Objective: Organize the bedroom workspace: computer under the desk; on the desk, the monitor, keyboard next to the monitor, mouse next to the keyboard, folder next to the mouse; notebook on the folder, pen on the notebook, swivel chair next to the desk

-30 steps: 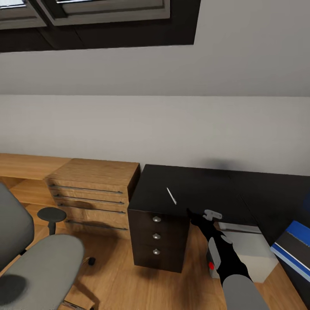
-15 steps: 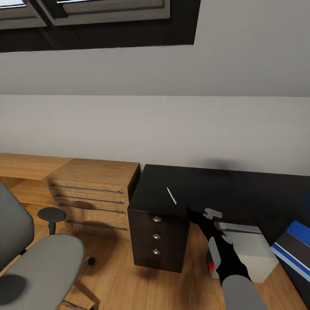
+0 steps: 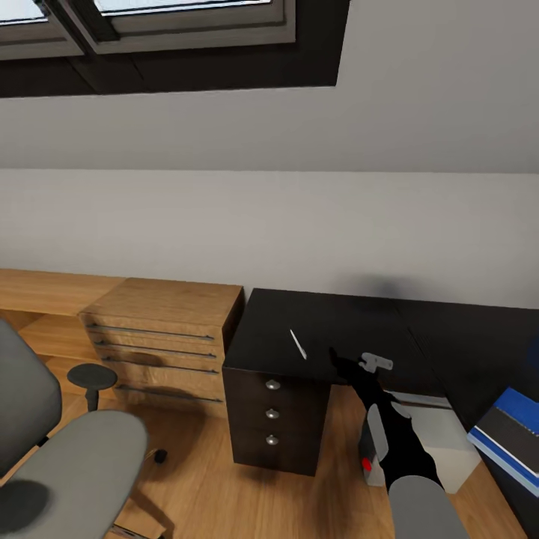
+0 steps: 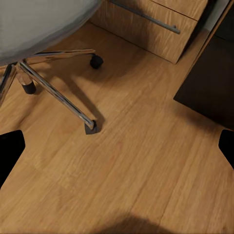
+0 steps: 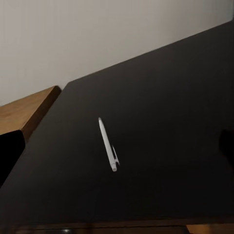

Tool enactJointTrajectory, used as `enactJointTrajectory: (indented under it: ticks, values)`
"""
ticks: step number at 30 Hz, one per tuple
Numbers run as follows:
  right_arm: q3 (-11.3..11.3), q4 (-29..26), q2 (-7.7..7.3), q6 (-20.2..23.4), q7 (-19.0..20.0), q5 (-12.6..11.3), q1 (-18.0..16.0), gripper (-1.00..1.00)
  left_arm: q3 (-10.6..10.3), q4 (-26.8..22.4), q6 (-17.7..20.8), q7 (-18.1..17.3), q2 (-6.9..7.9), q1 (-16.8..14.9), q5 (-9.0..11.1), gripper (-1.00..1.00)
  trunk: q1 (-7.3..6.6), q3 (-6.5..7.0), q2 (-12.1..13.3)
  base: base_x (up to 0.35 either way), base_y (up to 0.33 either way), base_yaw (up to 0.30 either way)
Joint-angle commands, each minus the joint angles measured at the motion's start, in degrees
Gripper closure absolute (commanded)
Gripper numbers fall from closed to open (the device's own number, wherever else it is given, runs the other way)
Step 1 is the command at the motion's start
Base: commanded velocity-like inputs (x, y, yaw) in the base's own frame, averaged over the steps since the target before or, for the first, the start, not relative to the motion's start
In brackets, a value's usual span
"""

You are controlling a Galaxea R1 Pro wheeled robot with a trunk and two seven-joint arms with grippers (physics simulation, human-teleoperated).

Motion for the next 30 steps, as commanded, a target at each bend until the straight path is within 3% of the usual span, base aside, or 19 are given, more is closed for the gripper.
enactJointTrajectory:
  ticks: [1,8,30]
  values:
    - [-0.32,-0.33,0.08,-0.03,0.49,0.13,-0.06,-1.00,0.15,-0.11,-0.02,0.15,-0.03,0.03,-0.23,-1.00,-0.22,0.13,0.38,0.000,0.000,0.000]
    - [-0.32,-1.59,0.08,-0.18,0.48,0.19,0.06,-1.00,0.13,-0.11,-0.04,0.15,-0.03,0.03,-0.24,-1.00,-1.76,1.39,3.19,0.000,0.000,0.000]
    - [-0.29,-0.96,0.08,0.43,0.34,0.23,0.21,-1.00,0.25,-0.09,0.02,0.27,0.02,0.03,-0.18,-1.00,-1.76,1.39,3.19,0.002,0.000,0.000]
